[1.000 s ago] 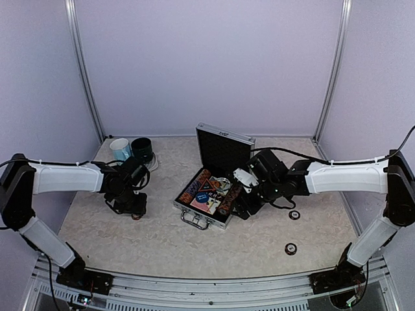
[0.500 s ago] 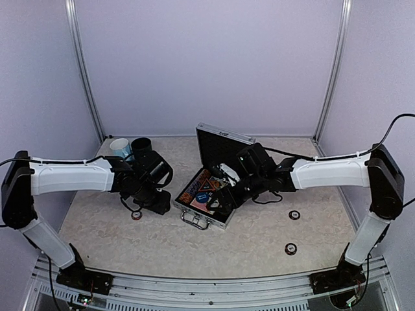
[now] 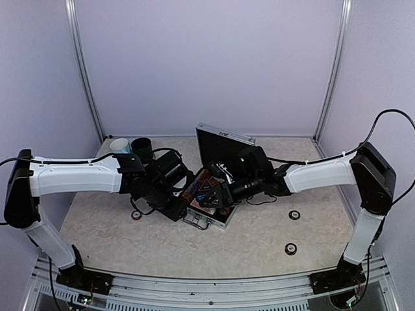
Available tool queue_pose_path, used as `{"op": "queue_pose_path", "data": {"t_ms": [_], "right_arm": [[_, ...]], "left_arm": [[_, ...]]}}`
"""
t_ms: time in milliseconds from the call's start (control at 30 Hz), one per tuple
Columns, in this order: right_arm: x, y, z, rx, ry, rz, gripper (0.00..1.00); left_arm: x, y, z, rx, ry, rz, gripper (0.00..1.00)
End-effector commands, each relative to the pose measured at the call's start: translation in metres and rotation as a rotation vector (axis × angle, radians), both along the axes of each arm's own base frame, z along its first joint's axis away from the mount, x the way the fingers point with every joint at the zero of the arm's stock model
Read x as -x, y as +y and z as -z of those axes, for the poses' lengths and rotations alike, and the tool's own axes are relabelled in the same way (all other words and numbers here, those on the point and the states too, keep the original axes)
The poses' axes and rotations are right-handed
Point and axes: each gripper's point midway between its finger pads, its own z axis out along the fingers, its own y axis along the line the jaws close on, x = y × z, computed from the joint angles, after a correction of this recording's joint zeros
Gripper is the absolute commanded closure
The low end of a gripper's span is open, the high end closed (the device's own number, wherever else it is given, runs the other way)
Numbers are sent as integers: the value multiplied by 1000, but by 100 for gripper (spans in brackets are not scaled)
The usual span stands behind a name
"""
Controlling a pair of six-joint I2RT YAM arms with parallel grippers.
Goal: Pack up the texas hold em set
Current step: Pass from the left arm to the right
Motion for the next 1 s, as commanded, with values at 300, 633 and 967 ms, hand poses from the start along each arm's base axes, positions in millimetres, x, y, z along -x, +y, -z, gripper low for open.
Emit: {"op": "queue_pose_path", "data": {"t_ms": [300,633,967], "right_arm": [[5,7,-2,-155,217,-31,40],[6,17,2,-211,318,-64,42],[11,26,-2,-253,363,-104,43]], "left_arm": [[13,-13,-17,0,-12,77,64],[19,-17,-27,4,-26,103,64],[22,-26,-39,19,-51,129,64]]}}
